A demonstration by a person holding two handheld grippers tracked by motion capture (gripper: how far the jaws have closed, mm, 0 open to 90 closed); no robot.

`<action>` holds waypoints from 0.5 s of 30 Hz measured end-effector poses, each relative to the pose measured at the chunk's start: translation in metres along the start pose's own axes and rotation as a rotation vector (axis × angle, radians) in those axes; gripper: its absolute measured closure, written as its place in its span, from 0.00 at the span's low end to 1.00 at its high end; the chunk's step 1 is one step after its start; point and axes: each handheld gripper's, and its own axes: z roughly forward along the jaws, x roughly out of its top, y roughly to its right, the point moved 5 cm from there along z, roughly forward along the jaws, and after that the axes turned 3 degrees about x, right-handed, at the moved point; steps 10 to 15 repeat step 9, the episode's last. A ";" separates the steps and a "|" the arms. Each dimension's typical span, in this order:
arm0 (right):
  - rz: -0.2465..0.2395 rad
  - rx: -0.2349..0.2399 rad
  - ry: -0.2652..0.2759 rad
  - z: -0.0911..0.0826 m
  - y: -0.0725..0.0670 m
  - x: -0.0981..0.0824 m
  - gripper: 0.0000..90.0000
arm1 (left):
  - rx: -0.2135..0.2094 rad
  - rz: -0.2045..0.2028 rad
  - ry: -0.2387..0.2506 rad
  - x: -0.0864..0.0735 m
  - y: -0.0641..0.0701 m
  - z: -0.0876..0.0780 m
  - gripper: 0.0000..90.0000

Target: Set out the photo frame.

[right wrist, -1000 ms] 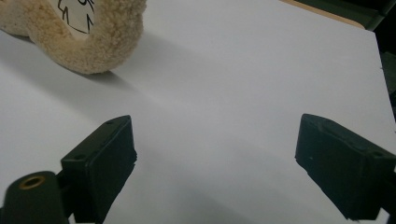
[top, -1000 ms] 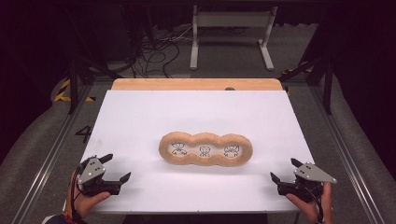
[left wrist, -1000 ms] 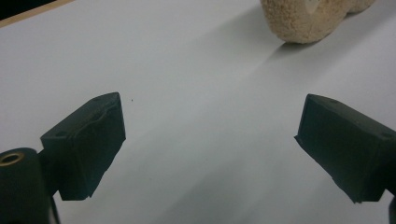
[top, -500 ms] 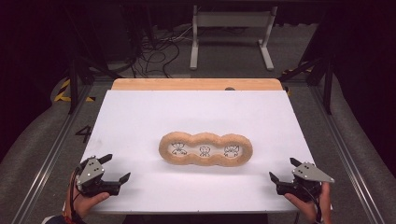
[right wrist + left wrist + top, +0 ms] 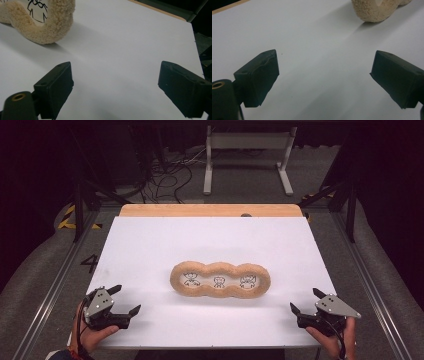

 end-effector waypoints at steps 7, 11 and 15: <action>0.015 -0.007 0.000 -0.001 0.002 -0.001 0.13 | -0.008 0.005 -0.015 -0.001 0.000 0.004 0.09; 0.010 -0.005 0.002 -0.001 0.001 0.000 0.13 | -0.007 0.003 -0.017 -0.001 0.000 0.004 0.09; 0.010 -0.005 0.002 -0.001 0.001 0.000 0.13 | -0.007 0.003 -0.017 -0.001 0.000 0.004 0.09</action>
